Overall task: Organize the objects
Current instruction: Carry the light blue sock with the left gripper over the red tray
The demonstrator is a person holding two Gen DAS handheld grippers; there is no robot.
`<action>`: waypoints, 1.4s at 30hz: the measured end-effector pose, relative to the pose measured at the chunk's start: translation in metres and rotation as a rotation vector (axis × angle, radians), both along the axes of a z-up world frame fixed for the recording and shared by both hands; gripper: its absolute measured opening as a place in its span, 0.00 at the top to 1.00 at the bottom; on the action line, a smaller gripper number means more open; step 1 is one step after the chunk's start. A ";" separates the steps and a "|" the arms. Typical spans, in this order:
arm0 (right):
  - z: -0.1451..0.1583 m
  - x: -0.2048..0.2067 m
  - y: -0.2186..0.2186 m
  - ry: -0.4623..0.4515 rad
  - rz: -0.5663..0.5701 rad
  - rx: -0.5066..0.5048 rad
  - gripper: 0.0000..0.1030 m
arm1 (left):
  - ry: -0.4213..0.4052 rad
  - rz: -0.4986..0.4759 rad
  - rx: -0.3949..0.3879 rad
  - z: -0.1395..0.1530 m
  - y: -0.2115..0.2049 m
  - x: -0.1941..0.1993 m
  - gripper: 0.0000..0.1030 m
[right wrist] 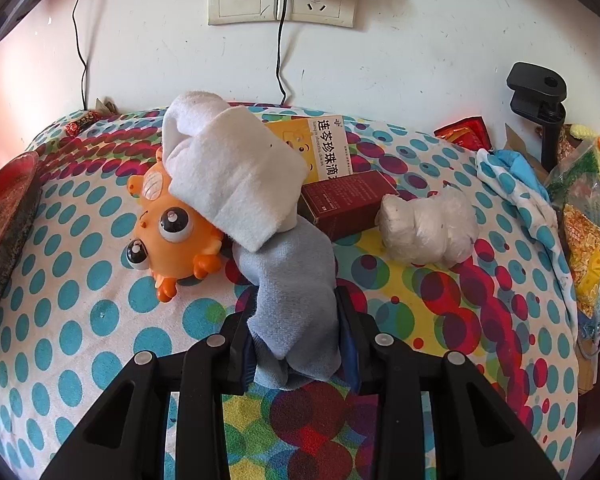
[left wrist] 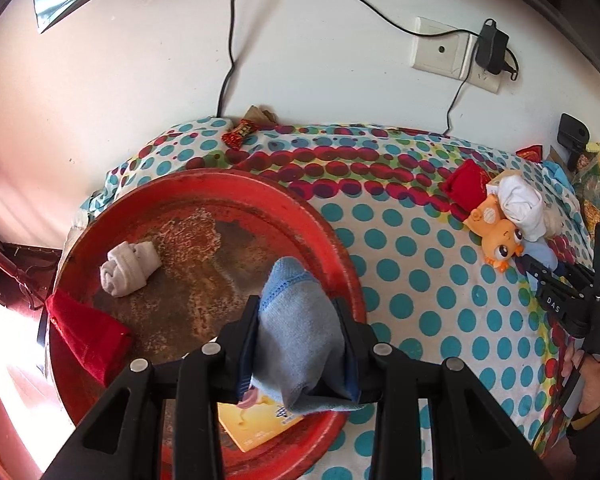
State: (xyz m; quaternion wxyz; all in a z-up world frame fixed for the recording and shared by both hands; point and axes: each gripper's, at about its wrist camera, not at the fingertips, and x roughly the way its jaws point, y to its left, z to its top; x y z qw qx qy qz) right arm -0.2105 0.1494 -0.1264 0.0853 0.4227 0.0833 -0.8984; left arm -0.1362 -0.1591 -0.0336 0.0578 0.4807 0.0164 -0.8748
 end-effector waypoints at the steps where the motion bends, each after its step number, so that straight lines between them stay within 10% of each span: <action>1: 0.000 0.000 0.000 0.000 0.000 0.003 0.69 | 0.000 0.010 -0.003 0.000 -0.006 0.002 0.66; 31: 0.001 0.002 -0.008 0.014 0.001 0.061 0.69 | -0.048 0.157 0.006 -0.052 -0.119 0.028 0.63; 42: 0.002 0.004 -0.016 0.033 0.003 0.118 0.69 | -0.024 0.140 0.057 -0.052 -0.121 0.053 0.47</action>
